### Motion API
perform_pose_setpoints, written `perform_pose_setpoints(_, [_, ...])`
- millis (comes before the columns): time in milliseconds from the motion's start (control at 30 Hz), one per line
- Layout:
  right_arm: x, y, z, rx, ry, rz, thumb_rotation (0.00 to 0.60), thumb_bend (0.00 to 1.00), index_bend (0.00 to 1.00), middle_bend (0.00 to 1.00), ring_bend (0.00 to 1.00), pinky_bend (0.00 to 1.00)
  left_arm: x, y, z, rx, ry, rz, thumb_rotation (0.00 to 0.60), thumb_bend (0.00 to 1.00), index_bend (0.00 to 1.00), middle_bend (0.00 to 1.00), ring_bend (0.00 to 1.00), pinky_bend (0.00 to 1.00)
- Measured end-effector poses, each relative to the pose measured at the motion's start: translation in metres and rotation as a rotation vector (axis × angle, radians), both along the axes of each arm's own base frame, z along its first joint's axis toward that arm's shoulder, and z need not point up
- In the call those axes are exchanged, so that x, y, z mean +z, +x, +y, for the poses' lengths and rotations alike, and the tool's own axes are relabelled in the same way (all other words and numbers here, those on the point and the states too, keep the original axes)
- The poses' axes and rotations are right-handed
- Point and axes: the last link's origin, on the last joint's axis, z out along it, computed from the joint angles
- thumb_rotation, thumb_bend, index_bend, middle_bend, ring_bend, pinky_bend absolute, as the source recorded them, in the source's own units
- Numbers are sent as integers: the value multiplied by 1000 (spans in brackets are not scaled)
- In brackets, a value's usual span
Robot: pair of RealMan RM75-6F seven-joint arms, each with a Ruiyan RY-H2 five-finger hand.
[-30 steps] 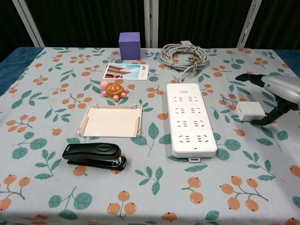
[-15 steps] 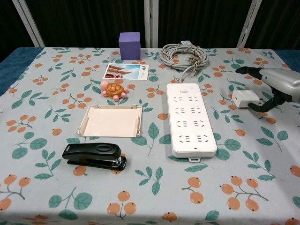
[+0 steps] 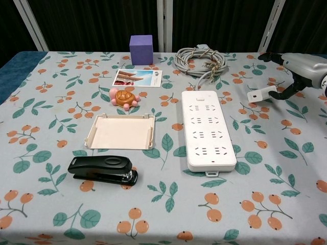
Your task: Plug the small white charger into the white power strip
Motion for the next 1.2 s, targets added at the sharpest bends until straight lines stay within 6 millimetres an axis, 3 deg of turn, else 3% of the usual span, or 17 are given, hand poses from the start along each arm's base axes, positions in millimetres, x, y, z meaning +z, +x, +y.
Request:
perform_pose_setpoints(400, [-6, 24, -31, 15, 22, 16, 600, 292, 0, 81, 0, 0, 0, -3, 3, 15, -3, -2, 600, 222, 0, 45, 0, 0])
perform_pose_setpoints(700, [12, 34, -21, 89, 60, 58, 600, 253, 8, 119, 0, 0, 1, -4, 1, 19, 3, -2, 600, 221, 0, 45, 0, 0])
perform_pose_setpoints(867, [33, 43, -17, 158, 100, 170, 600, 27, 195, 211, 0, 0, 1, -2, 1, 13, 4, -1, 600, 221, 0, 45, 0, 0])
perform_pose_setpoints(1033, [29, 53, -16, 234, 154, 312, 600, 3, 353, 284, 25, 14, 0, -1, -1, 17, 4, -2, 600, 221, 0, 45, 0, 0])
perform_pose_setpoints(1200, [18, 53, -22, 262, 164, 373, 600, 7, 417, 300, 41, 30, 2, -2, -2, 26, 9, -1, 600, 221, 0, 45, 0, 0])
